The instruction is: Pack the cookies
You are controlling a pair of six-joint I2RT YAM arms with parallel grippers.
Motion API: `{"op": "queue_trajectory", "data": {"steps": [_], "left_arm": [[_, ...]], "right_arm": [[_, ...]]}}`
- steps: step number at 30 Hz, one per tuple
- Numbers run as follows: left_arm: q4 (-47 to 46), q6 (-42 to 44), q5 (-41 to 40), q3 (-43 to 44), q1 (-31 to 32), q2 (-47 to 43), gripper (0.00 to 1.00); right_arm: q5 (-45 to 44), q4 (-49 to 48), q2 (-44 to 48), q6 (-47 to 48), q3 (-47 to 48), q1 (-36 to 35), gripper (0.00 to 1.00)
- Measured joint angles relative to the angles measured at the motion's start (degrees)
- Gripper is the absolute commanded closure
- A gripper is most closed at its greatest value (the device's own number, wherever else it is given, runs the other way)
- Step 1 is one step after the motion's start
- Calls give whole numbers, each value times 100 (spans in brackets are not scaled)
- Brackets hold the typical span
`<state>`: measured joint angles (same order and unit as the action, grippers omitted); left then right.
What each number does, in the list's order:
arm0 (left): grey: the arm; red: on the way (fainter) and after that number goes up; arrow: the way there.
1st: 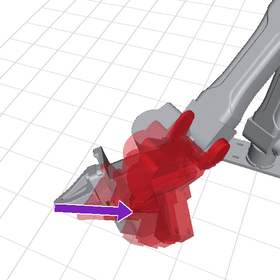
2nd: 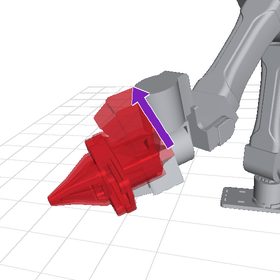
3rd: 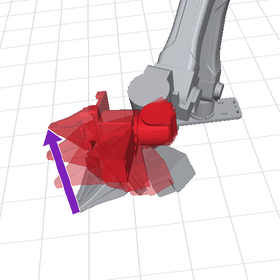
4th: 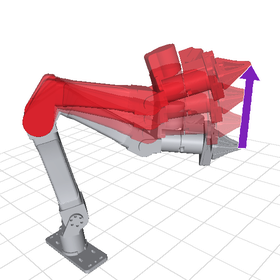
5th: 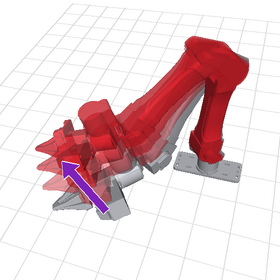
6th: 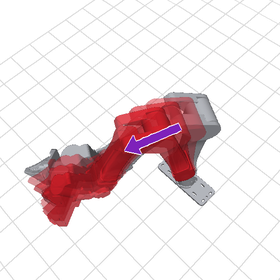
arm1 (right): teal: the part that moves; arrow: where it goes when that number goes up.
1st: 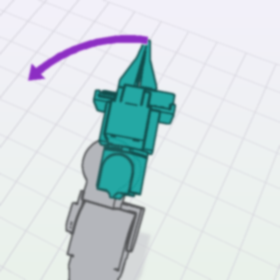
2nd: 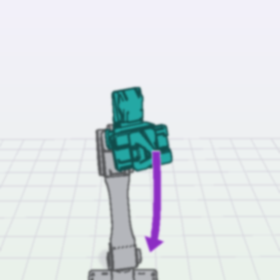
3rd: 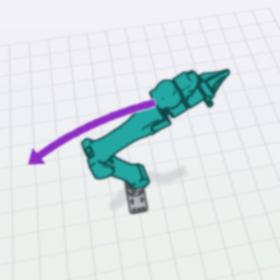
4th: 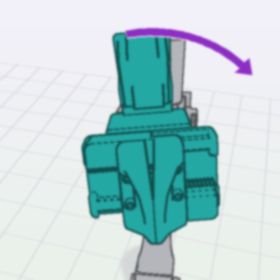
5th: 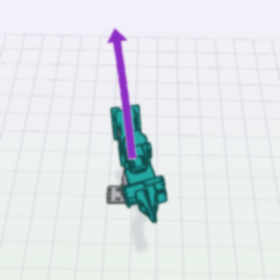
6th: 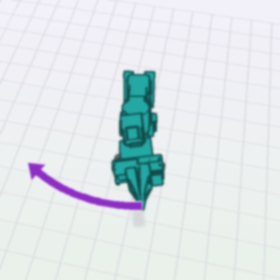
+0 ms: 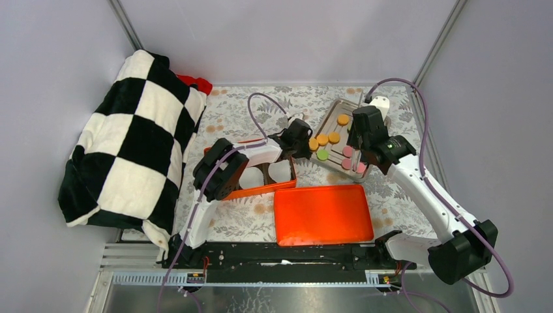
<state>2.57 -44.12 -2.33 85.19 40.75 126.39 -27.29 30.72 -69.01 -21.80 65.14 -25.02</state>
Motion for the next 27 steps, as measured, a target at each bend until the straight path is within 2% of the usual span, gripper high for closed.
{"op": "queue_trajectory", "data": {"steps": [6,9,12,15,18,24,27], "left_arm": [[610,144,256,131,208,-140,100],[1257,232,306,721,275,-107,100],[1810,310,219,2096,269,247,100],[2127,348,48,3832,155,990,100],[2190,345,-76,4918,-15,1700,100],[2116,140,-127,4653,-348,2448,100],[1786,-2,-48,4627,-393,2538,100]], "right_arm": [[103,-33,-7,-2,-20,2,54],[151,-46,-17,-2,-20,2,54],[160,-57,-17,-4,-20,2,54],[192,-68,-17,-4,-20,2,54],[210,-79,-20,-9,-20,2,54],[302,-177,-20,-37,-20,2,54],[330,-280,-15,-52,-48,2,55]]}}
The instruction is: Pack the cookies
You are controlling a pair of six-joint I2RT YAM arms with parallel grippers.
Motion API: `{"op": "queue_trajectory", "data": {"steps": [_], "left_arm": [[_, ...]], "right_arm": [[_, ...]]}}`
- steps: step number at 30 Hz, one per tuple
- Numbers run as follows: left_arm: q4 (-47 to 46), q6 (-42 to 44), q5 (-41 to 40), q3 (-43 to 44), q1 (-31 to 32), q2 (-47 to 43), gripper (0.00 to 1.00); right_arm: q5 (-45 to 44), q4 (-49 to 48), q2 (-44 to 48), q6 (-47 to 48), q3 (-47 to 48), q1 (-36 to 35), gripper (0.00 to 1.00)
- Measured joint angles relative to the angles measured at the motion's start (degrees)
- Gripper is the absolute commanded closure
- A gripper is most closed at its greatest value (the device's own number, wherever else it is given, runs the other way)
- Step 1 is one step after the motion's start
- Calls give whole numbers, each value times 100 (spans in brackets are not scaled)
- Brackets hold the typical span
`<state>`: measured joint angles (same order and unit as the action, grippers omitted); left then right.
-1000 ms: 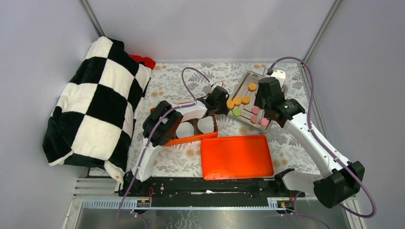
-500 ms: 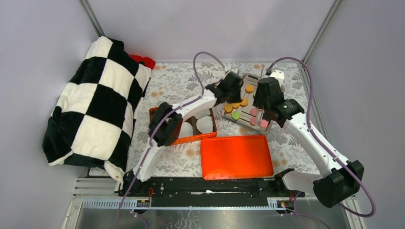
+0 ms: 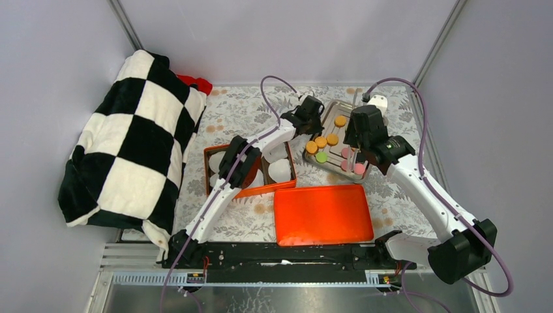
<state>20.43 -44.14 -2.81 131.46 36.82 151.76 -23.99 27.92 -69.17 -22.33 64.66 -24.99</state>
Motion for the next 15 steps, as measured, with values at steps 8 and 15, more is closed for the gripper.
{"op": "queue_trajectory", "data": {"steps": [8,15], "left_arm": [[-31,-151,-151,0,26,15,100],[-323,-590,-291,-531,-251,-199,100]], "right_arm": [[122,-48,2,-46,-160,0,54],[203,-96,15,-46,-195,0,54]]}}
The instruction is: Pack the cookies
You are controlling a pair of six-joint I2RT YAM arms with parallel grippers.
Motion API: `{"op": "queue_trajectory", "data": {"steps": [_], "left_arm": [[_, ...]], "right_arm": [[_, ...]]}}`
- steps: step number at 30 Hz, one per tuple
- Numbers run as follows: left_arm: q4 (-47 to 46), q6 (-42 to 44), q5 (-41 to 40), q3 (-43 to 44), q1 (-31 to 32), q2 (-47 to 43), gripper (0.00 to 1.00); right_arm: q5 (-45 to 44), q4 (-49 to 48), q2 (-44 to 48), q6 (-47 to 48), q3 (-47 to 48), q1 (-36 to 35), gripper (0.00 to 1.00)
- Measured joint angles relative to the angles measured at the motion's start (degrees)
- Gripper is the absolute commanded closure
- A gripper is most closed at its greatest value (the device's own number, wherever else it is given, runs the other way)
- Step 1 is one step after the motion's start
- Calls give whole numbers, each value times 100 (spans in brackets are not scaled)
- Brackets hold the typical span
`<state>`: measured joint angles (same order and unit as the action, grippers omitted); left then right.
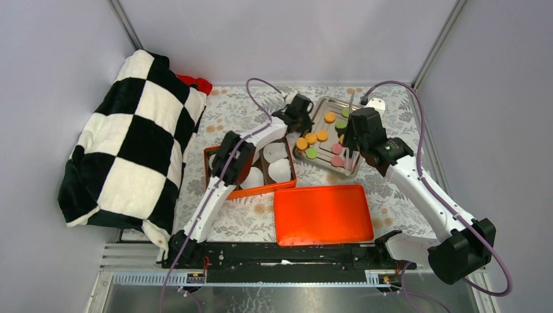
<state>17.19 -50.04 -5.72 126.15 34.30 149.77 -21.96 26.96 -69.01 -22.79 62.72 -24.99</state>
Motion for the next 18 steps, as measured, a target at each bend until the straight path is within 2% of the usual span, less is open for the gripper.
{"op": "queue_trajectory", "data": {"steps": [4,10,13,18], "left_arm": [[-170,-236,-9,-807,-498,-468,100],[-310,-271,-140,-1480,-1134,-885,100],[-503,-212,-66,-1735,-1193,-1008,100],[-691,-13,190,-1967,-933,-1176,100]], "right_arm": [[61,-33,-13,2,-24,0,54],[63,-20,-225,111,-17,0,53],[76,199,-546,227,101,2,51],[201,883,-1453,380,706,4,48]]}}
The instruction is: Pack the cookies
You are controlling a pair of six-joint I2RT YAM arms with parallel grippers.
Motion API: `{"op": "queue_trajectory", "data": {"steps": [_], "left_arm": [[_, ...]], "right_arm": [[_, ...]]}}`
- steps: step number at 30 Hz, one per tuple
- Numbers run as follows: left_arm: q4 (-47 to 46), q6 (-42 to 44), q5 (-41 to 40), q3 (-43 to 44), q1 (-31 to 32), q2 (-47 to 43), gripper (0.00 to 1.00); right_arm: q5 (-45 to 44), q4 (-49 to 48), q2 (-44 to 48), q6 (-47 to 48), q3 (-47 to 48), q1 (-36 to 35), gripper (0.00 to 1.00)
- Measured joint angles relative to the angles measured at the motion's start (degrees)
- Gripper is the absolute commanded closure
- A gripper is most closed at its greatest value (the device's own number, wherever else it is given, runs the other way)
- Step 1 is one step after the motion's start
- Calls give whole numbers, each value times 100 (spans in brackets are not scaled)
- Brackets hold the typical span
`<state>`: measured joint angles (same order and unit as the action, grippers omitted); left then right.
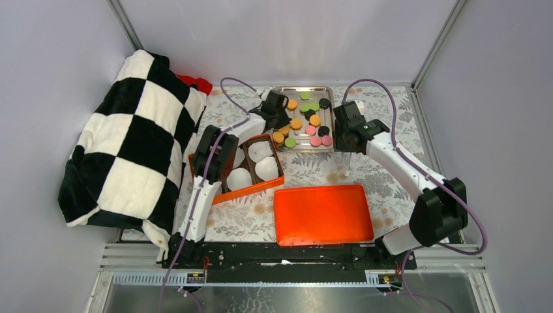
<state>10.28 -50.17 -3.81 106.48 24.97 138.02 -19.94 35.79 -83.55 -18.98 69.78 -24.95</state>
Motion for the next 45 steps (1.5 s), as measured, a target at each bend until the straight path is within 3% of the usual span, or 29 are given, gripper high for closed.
{"op": "queue_trajectory", "data": {"steps": [4,8,14,18,28,35,45], "left_arm": [[26,269,92,-313,396,-494,100],[44,496,90,-774,780,-1464,100],[-28,728,-160,-1808,973,-3134,100],[28,870,-686,-2367,1008,-3757,100],[859,723,-2540,-3674,1209,-4760,96],[1016,704,-2730,-3945,1220,-5007,89],[1073,699,-2732,-4052,1224,-5010,86]], "right_arm": [[9,350,-352,46,116,0,47],[11,577,-372,57,160,0,38],[63,667,-372,68,435,0,45],[291,595,-372,114,549,0,46],[1001,348,-914,291,1355,-212,44],[1370,195,-1609,376,1596,-570,44],[1510,22,-2330,400,1797,-656,43]]}}
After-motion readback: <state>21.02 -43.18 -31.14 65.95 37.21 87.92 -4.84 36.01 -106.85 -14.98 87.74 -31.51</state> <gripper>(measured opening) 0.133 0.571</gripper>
